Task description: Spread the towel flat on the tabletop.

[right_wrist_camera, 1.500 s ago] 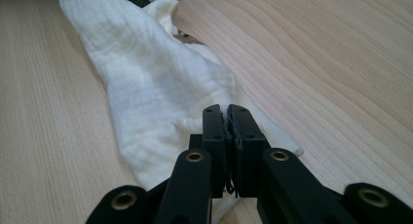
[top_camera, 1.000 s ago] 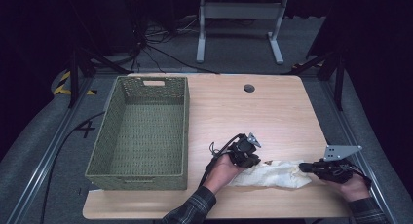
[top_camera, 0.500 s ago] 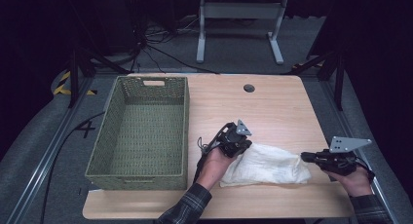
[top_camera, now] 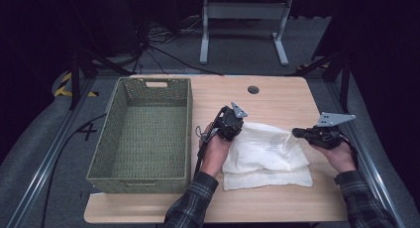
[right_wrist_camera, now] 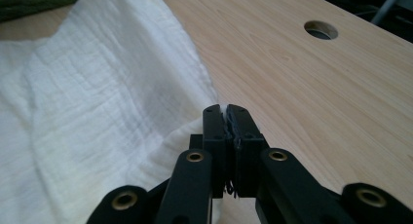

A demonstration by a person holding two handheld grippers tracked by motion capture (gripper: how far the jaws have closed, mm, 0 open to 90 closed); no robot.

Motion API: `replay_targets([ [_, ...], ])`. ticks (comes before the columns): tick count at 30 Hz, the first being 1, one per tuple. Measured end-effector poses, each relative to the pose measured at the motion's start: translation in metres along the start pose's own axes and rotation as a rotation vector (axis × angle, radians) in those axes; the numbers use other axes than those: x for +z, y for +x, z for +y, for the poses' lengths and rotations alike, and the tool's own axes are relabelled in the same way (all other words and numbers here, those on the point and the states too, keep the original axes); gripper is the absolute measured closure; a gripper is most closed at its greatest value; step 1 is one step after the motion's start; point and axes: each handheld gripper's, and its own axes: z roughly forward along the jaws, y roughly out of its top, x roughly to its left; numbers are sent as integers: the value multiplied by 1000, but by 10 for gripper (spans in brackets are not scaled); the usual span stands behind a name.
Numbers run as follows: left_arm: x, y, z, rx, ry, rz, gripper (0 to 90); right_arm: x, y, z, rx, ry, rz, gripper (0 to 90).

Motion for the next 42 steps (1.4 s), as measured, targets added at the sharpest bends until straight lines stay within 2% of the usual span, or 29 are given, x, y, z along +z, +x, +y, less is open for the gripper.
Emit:
replay_targets([
  [2, 12, 0, -2, 1, 32, -21, 896, 9, -6, -2, 21, 26, -18, 863],
  [3, 18, -2, -3, -3, 47, -31, 894, 13, -9, -4, 37, 40, -30, 833],
  [4, 23, -3, -5, -4, 57, -59, 892, 15, -12, -6, 51, 54, -41, 794],
  [5, 28, -5, -7, -12, 57, -93, 890, 16, -14, -8, 65, 57, -47, 768],
  [8, 35, -10, -12, -10, 63, -127, 868, 12, -16, -12, 94, 51, -46, 744],
  [10, 33, -9, -15, -21, 61, -116, 818, 8, -16, -16, 106, 46, -32, 753],
  [14, 23, -3, -27, -57, 60, -99, 798, 10, -11, -25, 117, 84, 19, 798],
  [16, 22, -4, -36, -71, 86, -107, 799, 13, -6, -31, 117, 117, 50, 823],
  [19, 20, -8, -50, -66, 116, -84, 791, 16, 1, -35, 117, 153, 81, 833],
  [21, 21, -7, -57, -75, 139, -78, 790, 17, 6, -37, 106, 178, 86, 839],
  [23, 25, -8, -61, -77, 151, -94, 791, 17, 10, -40, 106, 191, 95, 847],
  [26, 31, -13, -65, -56, 172, -125, 792, 18, 14, -44, 101, 227, 100, 850],
  [35, 32, -40, -60, 15, 179, -200, 795, 12, 17, -48, 98, 239, 91, 853],
  [38, 25, -35, -55, 3, 128, -184, 784, 11, 16, -49, 100, 239, 94, 851],
  [42, 16, -15, -45, -43, 91, -110, 791, 11, 16, -49, 100, 240, 97, 851],
])
